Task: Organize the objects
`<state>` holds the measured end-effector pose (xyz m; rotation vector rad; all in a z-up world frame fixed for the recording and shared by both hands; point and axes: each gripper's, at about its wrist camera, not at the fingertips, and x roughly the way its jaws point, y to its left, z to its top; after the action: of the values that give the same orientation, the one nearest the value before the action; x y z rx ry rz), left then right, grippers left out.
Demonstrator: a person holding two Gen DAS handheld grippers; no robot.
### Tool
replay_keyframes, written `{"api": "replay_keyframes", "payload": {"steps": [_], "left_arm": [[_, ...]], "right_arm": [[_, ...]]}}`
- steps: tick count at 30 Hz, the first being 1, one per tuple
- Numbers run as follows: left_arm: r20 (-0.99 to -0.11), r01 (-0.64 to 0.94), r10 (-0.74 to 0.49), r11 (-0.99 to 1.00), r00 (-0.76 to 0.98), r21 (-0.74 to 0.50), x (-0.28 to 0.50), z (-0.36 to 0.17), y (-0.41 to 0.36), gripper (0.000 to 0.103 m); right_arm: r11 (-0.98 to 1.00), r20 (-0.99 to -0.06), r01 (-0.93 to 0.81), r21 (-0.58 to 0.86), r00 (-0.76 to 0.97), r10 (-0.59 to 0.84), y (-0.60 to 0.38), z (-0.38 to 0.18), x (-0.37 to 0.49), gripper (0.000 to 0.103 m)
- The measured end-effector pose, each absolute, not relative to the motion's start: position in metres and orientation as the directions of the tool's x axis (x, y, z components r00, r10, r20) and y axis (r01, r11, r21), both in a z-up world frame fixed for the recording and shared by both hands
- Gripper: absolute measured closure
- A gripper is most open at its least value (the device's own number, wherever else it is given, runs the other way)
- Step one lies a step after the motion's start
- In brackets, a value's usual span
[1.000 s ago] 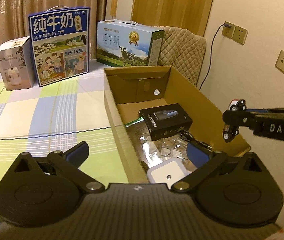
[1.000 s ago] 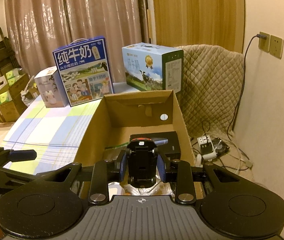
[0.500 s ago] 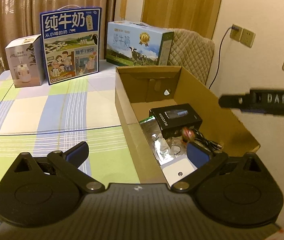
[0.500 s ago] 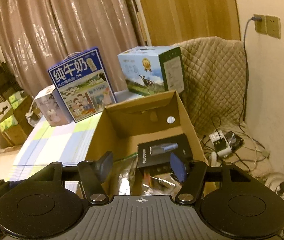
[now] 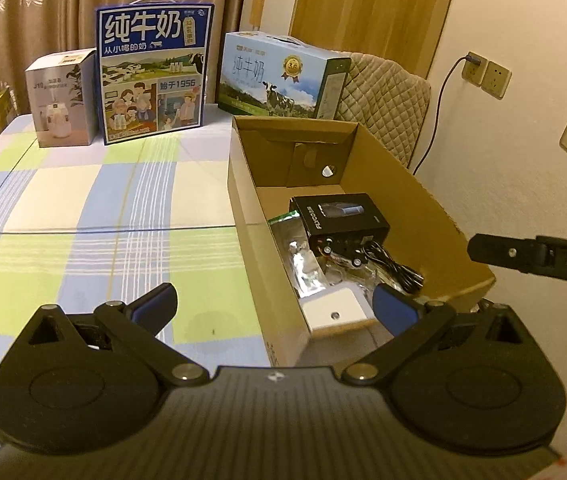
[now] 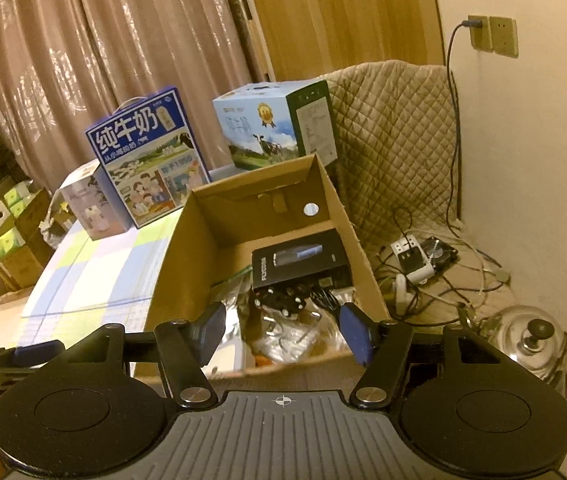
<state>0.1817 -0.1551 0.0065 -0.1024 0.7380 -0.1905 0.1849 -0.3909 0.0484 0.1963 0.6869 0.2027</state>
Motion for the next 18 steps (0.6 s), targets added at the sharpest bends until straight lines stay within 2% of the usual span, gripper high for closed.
{"api": "replay_keyframes", "payload": {"steps": [8,18], "left_arm": [[-0.66,0.132,-0.222,0.974,0.718,-0.185,0.149,0.016,-0.153,0.001],[-0.647,0.122,-0.187,0.982,0.739,-0.144,0.107,0.03,-0.149,0.001]], "right_arm": [[0.972,-0.617,-0.144,0.187,0.752,0.231,-0.383,0.057,0.143,0.043],[0.974,-0.631,-0.166,0.152,0.743,0.225,-0.376,0.06,0.1,0.043]]}}
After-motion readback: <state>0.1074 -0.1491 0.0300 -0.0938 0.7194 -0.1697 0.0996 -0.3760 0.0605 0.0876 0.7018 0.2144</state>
